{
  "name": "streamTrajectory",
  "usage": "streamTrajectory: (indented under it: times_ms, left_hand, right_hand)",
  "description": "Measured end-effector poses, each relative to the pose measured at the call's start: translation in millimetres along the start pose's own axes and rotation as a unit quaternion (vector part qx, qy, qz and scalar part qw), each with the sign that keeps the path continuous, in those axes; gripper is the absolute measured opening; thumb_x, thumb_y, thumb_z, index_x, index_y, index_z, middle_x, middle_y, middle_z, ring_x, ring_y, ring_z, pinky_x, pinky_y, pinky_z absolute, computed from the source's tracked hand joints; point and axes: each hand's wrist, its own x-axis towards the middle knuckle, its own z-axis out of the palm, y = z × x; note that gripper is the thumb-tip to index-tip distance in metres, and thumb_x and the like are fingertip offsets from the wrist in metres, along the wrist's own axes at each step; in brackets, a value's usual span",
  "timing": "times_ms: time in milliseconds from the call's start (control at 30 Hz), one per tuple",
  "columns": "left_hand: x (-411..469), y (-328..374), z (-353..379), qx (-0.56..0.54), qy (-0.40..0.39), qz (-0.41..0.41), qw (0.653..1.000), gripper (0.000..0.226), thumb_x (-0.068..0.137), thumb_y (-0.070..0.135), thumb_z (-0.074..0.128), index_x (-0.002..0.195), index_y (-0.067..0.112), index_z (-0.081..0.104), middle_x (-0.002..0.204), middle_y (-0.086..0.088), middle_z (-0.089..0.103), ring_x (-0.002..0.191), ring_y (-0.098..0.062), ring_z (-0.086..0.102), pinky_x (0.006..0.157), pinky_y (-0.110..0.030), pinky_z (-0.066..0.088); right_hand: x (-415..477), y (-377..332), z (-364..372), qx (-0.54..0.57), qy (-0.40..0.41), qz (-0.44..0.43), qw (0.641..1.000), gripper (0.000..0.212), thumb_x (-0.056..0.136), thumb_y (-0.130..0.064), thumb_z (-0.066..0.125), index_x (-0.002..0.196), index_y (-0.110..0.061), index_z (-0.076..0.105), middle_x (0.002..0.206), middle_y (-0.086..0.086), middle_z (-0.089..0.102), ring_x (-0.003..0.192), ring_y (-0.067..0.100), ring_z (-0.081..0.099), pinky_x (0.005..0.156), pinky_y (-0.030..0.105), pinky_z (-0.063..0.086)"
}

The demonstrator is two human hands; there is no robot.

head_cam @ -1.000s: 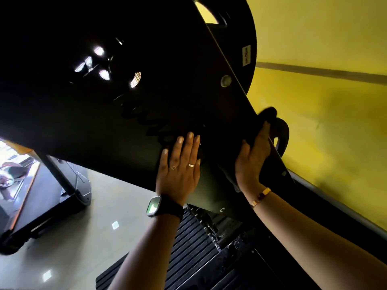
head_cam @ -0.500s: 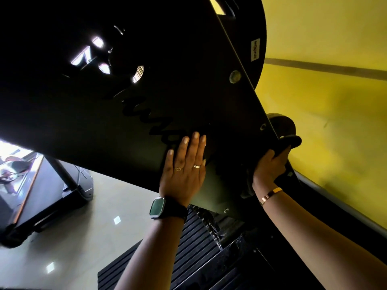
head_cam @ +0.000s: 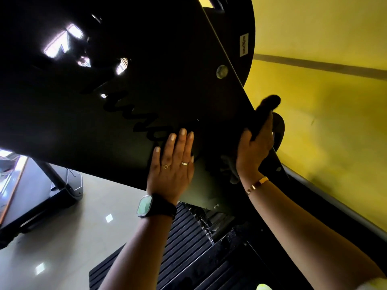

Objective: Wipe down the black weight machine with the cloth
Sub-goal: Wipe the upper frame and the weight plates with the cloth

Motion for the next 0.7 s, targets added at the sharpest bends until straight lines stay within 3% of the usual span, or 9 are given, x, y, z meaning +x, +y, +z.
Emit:
streamTrajectory:
  times_ms: [67, 133, 167, 233, 300, 400, 467, 567, 700]
  left_hand:
    - [0.1, 0.7, 0.5, 0.004, -0.003, -0.001, 1.000, 0.063, 0.099, 0.039, 0.037, 0.155, 0.014, 0.022, 0.163, -0.011, 0.004, 0.150, -0.026, 0.004, 0.119, -0.042, 0.008]
    - [-0.3, 1.3, 1.2, 0.008, -0.005, -0.001, 1.000, 0.064, 0.099, 0.040, 0.037, 0.155, 0.014, 0.021, 0.163, -0.011, 0.003, 0.150, -0.026, 0.003, 0.119, -0.043, 0.008]
    - [-0.7, 1.7, 1.8, 0.009, -0.006, -0.001, 1.000, 0.064, 0.099, 0.040, 0.037, 0.155, 0.013, 0.020, 0.163, -0.012, 0.003, 0.150, -0.027, 0.002, 0.119, -0.043, 0.008]
    - [-0.9, 1.8, 2.9, 0.010, -0.006, -0.001, 1.000, 0.064, 0.099, 0.040, 0.036, 0.155, 0.013, 0.019, 0.163, -0.012, 0.001, 0.150, -0.027, 0.001, 0.119, -0.043, 0.008]
    - [-0.5, 1.6, 3.9, 0.013, -0.008, -0.001, 1.000, 0.065, 0.099, 0.040, 0.036, 0.155, 0.012, 0.017, 0.163, -0.013, 0.000, 0.150, -0.028, 0.000, 0.119, -0.044, 0.008]
    - [-1.3, 1.9, 3.6, 0.014, -0.013, -0.003, 1.000, 0.067, 0.099, 0.041, 0.038, 0.155, 0.013, 0.017, 0.163, -0.013, -0.001, 0.150, -0.028, -0.001, 0.119, -0.044, 0.008]
    - [-2.6, 2.7, 3.9, 0.014, -0.015, -0.002, 1.000, 0.066, 0.099, 0.041, 0.037, 0.155, 0.013, 0.018, 0.163, -0.013, -0.001, 0.150, -0.028, -0.001, 0.119, -0.044, 0.007]
    - [-2.4, 3.7, 4.0, 0.010, -0.020, -0.006, 1.000, 0.065, 0.099, 0.041, 0.036, 0.155, 0.014, 0.018, 0.163, -0.012, -0.002, 0.150, -0.028, -0.002, 0.120, -0.045, 0.005]
    - [-1.9, 3.0, 4.6, 0.011, -0.020, -0.009, 1.000, 0.067, 0.098, 0.040, 0.037, 0.155, 0.013, 0.016, 0.163, -0.012, -0.004, 0.150, -0.028, -0.004, 0.120, -0.045, 0.003]
  right_hand:
    - [6.4, 26.0, -6.3, 0.031, 0.025, 0.090, 0.995, 0.061, 0.088, -0.020, 0.039, 0.149, -0.013, 0.033, 0.142, 0.009, 0.050, 0.125, 0.018, 0.049, 0.101, 0.014, 0.036]
    - [4.4, 55.8, -15.0, 0.047, 0.024, 0.179, 0.982, 0.057, 0.096, -0.008, 0.038, 0.152, -0.016, 0.027, 0.146, 0.005, 0.043, 0.128, 0.015, 0.044, 0.088, -0.004, 0.027]
    - [2.4, 70.5, -18.3, 0.049, 0.020, 0.226, 0.973, 0.057, 0.099, -0.008, 0.036, 0.153, -0.020, 0.023, 0.146, 0.003, 0.042, 0.128, 0.016, 0.043, 0.088, -0.002, 0.028]
    - [-4.7, 90.1, -20.8, 0.051, 0.010, 0.321, 0.946, 0.056, 0.103, -0.016, 0.034, 0.155, -0.027, 0.015, 0.149, 0.004, 0.038, 0.132, 0.024, 0.042, 0.102, 0.019, 0.034]
    - [-18.0, 99.2, -18.8, 0.057, 0.011, 0.395, 0.917, 0.055, 0.105, -0.023, 0.032, 0.156, -0.024, 0.010, 0.156, 0.011, 0.027, 0.139, 0.031, 0.033, 0.111, 0.035, 0.028]
    - [-53.4, 92.3, -11.4, 0.102, 0.037, 0.452, 0.885, 0.054, 0.106, -0.025, 0.032, 0.155, -0.021, 0.012, 0.154, 0.012, 0.031, 0.139, 0.031, 0.034, 0.105, 0.030, 0.028]
    - [-83.7, 72.1, -3.0, 0.081, 0.006, 0.426, 0.901, 0.056, 0.105, -0.023, 0.037, 0.155, -0.020, 0.011, 0.151, 0.011, 0.034, 0.138, 0.030, 0.035, 0.103, 0.027, 0.027]
    - [-129.4, 53.1, 13.7, 0.005, -0.068, 0.278, 0.958, 0.073, 0.098, -0.027, 0.048, 0.155, -0.018, 0.003, 0.160, 0.010, 0.015, 0.145, 0.032, 0.021, 0.118, 0.046, 0.018]
    - [-163.7, 79.1, 10.1, -0.069, -0.170, 0.058, 0.981, 0.079, 0.094, -0.052, 0.036, 0.153, -0.011, 0.003, 0.159, 0.013, 0.005, 0.146, 0.025, 0.006, 0.119, 0.027, -0.001]
